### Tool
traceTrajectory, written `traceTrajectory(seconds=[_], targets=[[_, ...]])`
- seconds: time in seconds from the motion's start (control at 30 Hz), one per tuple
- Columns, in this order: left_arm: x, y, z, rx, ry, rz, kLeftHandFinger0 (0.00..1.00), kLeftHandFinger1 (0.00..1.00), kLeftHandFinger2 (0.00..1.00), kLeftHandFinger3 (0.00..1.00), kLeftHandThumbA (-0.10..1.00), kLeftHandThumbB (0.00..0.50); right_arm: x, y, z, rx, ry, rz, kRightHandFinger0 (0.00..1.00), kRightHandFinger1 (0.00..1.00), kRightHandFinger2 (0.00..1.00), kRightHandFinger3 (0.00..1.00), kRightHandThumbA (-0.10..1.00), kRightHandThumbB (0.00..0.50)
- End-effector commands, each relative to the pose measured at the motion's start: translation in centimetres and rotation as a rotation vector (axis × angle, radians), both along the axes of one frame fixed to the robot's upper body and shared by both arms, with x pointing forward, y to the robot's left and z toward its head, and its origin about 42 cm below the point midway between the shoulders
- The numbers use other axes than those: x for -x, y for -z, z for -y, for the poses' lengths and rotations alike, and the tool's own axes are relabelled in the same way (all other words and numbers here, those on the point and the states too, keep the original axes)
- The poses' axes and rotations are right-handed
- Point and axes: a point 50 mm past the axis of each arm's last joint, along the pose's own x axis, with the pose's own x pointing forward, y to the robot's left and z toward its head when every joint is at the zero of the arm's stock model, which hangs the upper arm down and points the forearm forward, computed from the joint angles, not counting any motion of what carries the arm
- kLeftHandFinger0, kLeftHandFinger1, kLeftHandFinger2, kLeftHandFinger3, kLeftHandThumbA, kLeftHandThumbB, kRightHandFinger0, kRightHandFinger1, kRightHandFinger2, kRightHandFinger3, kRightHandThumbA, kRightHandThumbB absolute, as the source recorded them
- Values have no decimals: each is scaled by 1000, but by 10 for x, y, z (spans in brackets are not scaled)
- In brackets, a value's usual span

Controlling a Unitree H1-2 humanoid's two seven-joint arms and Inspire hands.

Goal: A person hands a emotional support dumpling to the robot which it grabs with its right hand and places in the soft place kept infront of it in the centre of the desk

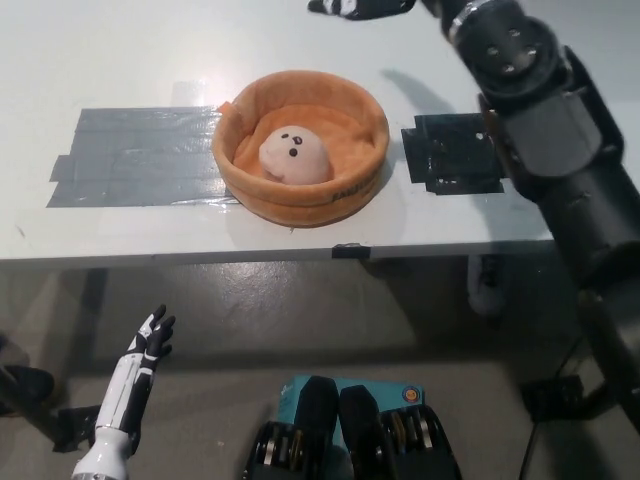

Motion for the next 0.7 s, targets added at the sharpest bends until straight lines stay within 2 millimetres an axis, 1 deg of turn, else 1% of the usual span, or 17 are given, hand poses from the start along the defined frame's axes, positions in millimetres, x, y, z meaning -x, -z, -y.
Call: traceTrajectory(seconds=[0.0, 0.07, 0.1, 0.13, 0.17, 0.23, 0.27, 0.3, 0.33, 0.37, 0.43, 0.47, 0.5, 0.53, 0.57, 0.63, 0.67], targets=[[-5, -10, -6, 5, 4, 48, 1000, 1000, 1000, 1000, 1000, 500, 93, -102, 67, -114, -46, 351, 1000, 1000, 1000, 1000, 1000, 384], [-6, -9, -5, 4, 1, 50, 1000, 1000, 1000, 1000, 1000, 498, 129, -104, 83, -195, -85, 410, 1000, 1000, 1000, 1000, 1000, 378], [-5, -9, -5, -1, -1, 48, 1000, 1000, 1000, 1000, 1000, 500, 140, -102, 89, -212, -97, 430, 1000, 1000, 1000, 1000, 1000, 384], [-4, -8, -4, -3, -5, 46, 1000, 1000, 1000, 1000, 1000, 500, 159, -97, 99, -237, -120, 463, 1000, 1000, 1000, 1000, 1000, 372], [-4, -7, -5, -1, -7, 43, 1000, 1000, 1000, 1000, 1000, 500, 178, -90, 105, -261, -140, 486, 1000, 1000, 1000, 1000, 979, 356], [-2, -5, -4, 3, -7, 38, 1000, 1000, 1000, 1000, 1000, 500, 202, -79, 110, -264, -153, 518, 1000, 1000, 1000, 1000, 971, 351], [-9, -9, -4, 9, -7, 46, 1000, 1000, 1000, 1000, 1000, 497, 211, -76, 112, -267, -172, 542, 1000, 1000, 1000, 1000, 959, 332], [-12, -10, -5, 10, -8, 52, 1000, 1000, 1000, 1000, 1000, 493, 223, -69, 114, -268, -181, 553, 1000, 1000, 1000, 1000, 945, 336], [-9, -9, -5, 12, -9, 48, 1000, 1000, 1000, 1000, 1000, 494, 236, -59, 116, -269, -189, 555, 1000, 1000, 1000, 1000, 944, 335], [-6, -8, -5, 21, -6, 36, 1000, 1000, 1000, 1000, 1000, 483, 249, -48, 119, -281, -205, 555, 1000, 1000, 1000, 1000, 931, 323], [-7, -8, -5, 25, -13, 36, 1000, 1000, 1000, 1000, 1000, 488, 260, -33, 122, -308, -216, 545, 1000, 1000, 1000, 1000, 909, 325], [-5, -7, -6, 22, -20, 39, 1000, 1000, 1000, 1000, 1000, 500, 266, -20, 126, -312, -204, 541, 1000, 1000, 1000, 1000, 932, 311], [-5, -7, -6, 19, -23, 39, 1000, 1000, 1000, 1000, 1000, 500, 267, -17, 126, -311, -199, 541, 1000, 1000, 1000, 1000, 935, 311], [-3, -6, -8, 15, -22, 41, 1000, 1000, 1000, 1000, 1000, 494, 271, -11, 128, -325, -182, 530, 1000, 1000, 1000, 1000, 946, 323], [-2, -5, -8, 16, -22, 41, 1000, 1000, 1000, 1000, 1000, 492, 273, -7, 130, -334, -180, 523, 1000, 1000, 1000, 1000, 951, 315], [-4, -6, -11, 14, -22, 42, 1000, 1000, 1000, 1000, 1000, 493, 279, 6, 135, -352, -157, 516, 1000, 1000, 1000, 1000, 994, 318], [-2, -5, -12, 10, -19, 37, 1000, 1000, 1000, 1000, 1000, 493, 284, 16, 139, -357, -130, 503, 1000, 1000, 1000, 1000, 1000, 311]])
